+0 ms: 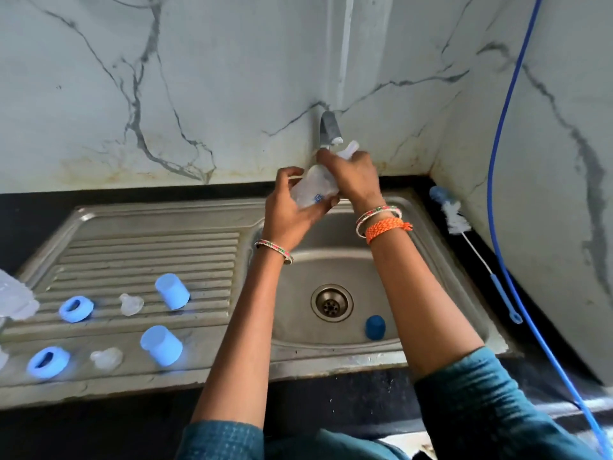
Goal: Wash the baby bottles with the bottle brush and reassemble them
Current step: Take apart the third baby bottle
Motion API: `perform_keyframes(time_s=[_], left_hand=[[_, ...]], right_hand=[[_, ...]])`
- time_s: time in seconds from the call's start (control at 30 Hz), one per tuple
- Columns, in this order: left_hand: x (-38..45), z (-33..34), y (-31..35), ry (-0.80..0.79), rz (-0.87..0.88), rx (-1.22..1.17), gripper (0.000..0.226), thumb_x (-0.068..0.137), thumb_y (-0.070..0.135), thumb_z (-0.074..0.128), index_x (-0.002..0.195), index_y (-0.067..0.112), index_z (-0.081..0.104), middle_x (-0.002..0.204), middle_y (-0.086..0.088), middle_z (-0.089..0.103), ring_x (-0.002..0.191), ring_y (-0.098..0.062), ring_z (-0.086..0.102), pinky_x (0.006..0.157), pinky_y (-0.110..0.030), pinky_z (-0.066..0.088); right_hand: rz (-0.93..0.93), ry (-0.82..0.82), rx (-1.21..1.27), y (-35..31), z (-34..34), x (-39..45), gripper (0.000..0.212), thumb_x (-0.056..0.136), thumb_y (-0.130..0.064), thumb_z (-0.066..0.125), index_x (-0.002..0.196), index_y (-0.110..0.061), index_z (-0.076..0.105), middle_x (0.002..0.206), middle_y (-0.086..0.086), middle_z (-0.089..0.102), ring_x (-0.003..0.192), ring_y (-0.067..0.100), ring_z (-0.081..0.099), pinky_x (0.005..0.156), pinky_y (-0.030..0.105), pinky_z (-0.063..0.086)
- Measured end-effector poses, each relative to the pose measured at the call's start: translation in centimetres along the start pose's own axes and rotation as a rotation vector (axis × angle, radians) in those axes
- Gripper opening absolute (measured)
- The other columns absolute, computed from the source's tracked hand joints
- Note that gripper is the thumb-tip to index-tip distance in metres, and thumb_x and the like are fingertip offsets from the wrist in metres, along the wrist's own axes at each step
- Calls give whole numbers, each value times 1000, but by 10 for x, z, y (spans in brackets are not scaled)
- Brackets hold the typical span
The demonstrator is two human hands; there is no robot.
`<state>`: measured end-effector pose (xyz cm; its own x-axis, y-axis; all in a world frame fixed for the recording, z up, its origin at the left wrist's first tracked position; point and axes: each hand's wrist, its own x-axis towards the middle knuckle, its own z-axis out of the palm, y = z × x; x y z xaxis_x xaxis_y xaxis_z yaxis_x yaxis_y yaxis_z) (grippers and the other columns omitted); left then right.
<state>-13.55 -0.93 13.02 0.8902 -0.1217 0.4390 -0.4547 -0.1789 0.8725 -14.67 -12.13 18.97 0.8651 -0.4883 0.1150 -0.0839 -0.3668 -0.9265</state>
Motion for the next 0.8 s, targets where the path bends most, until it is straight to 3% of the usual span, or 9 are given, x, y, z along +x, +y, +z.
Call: perform_keyframes(time_s=[0.1, 0.2, 0.33, 0.4, 0.5, 0.57, 0.6, 0.7, 0.8], left_hand=[[5, 1, 17, -12, -82, -220, 52, 51, 45, 83, 86, 19, 56, 82, 0, 66, 71, -7, 62, 63, -23, 52], [7, -5, 24, -86, -181, -455, 51, 49, 41, 80, 84, 11, 60, 78, -7, 67, 69, -17, 67, 55, -28, 55], [-4, -13, 22, -407, -463, -1050, 67, 42, 51, 88, 91, 11, 67, 74, -8, 69, 58, -19, 66, 37, -21, 49], [-2, -14, 18, -436, -527, -1155, 64, 53, 55, 81, 95, 8, 67, 79, -11, 69, 62, -19, 67, 38, -21, 50], [5, -21, 13, -344, -588, -1235, 55, 82, 56, 52, 100, 7, 68, 94, -17, 69, 76, -25, 69, 55, -28, 59], [6, -25, 8, -279, -576, -1305, 50, 84, 47, 49, 111, 5, 58, 105, -22, 66, 88, -33, 69, 76, -33, 58], [5, -25, 7, -264, -561, -1302, 43, 84, 38, 51, 113, 6, 54, 108, -23, 65, 90, -33, 68, 79, -33, 57], [4, -21, 4, -220, -594, -1094, 23, 90, 22, 52, 110, 10, 52, 101, -18, 65, 74, -23, 71, 62, -24, 59], [1, -18, 6, -250, -796, -837, 58, 91, 59, 39, 86, 6, 63, 59, -7, 64, 40, -10, 56, 37, -16, 45]], right_hand=[[-122, 93, -162, -22, -5, 2, 27, 74, -39, 62, 70, -14, 55, 66, -1, 56, 67, 24, 53, 57, 30, 37], [-251, 134, -304, -31, -4, 5, 28, 72, -39, 59, 66, -13, 49, 61, -2, 48, 62, 24, 46, 53, 27, 31], [-428, -267, 100, -40, -3, 0, 34, 73, -24, 64, 58, 4, 51, 56, 10, 48, 53, 19, 44, 53, 30, 33], [-458, -260, 71, -40, -2, 3, 31, 75, -23, 66, 52, -6, 52, 52, 5, 50, 49, 15, 45, 52, 30, 36], [-367, -30, -20, -27, 2, 17, 32, 69, -41, 61, 55, -14, 50, 54, 1, 54, 53, 19, 52, 52, 31, 41], [-271, 107, -103, -22, 3, 19, 40, 67, -51, 56, 65, -11, 56, 62, 2, 60, 61, 23, 59, 55, 31, 46], [-217, 147, -138, -20, 4, 20, 41, 69, -51, 57, 69, -10, 58, 65, 4, 61, 66, 26, 61, 57, 30, 46], [-165, 170, -173, -19, 6, 21, 37, 75, -44, 60, 71, -8, 58, 67, 5, 59, 67, 28, 57, 59, 29, 42], [-298, 52, -92, -18, 7, 17, 39, 74, -42, 63, 55, -13, 46, 54, 1, 50, 53, 22, 48, 53, 27, 37]])
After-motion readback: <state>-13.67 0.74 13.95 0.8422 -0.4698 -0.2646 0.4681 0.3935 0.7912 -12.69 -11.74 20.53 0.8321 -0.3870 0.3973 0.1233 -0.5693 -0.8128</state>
